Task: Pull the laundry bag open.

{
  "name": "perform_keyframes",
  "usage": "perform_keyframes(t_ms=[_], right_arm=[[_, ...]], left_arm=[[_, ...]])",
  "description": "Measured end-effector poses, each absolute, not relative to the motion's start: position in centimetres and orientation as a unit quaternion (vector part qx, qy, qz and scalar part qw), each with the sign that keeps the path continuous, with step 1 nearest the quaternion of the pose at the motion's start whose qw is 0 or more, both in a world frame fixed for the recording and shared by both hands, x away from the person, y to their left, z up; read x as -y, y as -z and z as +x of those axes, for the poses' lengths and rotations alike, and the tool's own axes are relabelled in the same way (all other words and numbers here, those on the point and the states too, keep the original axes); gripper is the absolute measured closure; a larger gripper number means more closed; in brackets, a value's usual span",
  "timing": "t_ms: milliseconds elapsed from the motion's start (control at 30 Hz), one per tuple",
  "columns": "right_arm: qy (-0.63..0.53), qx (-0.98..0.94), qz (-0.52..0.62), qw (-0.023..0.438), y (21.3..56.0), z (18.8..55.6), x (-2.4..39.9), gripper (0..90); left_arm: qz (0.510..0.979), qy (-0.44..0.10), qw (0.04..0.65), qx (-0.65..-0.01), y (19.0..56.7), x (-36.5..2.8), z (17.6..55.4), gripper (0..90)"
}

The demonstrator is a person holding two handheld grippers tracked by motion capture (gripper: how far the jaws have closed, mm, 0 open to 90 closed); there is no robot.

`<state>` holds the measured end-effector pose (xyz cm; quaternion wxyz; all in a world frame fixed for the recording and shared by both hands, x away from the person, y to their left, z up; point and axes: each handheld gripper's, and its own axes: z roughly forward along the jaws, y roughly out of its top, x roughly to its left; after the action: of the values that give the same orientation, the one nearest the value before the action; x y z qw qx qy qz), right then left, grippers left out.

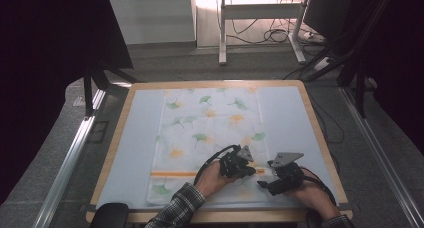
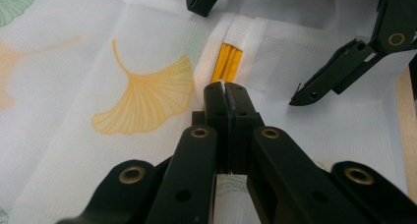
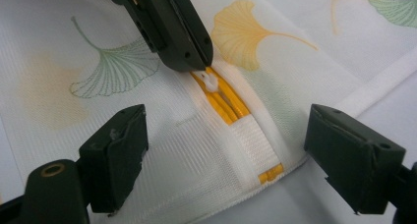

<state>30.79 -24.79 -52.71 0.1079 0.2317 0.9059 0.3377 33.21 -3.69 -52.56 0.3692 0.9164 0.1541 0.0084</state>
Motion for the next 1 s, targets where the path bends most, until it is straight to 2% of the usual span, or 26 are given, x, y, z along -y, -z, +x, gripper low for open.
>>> perform_keyframes(t_ms=[1000], right_arm=[[-0.338, -0.904, 0.238, 0.109, 52.7, 30.8, 24.8, 18.0]], left_arm=[[0.918, -0.008, 0.362, -0.16, 52.5, 1.2, 32.9, 90.0]])
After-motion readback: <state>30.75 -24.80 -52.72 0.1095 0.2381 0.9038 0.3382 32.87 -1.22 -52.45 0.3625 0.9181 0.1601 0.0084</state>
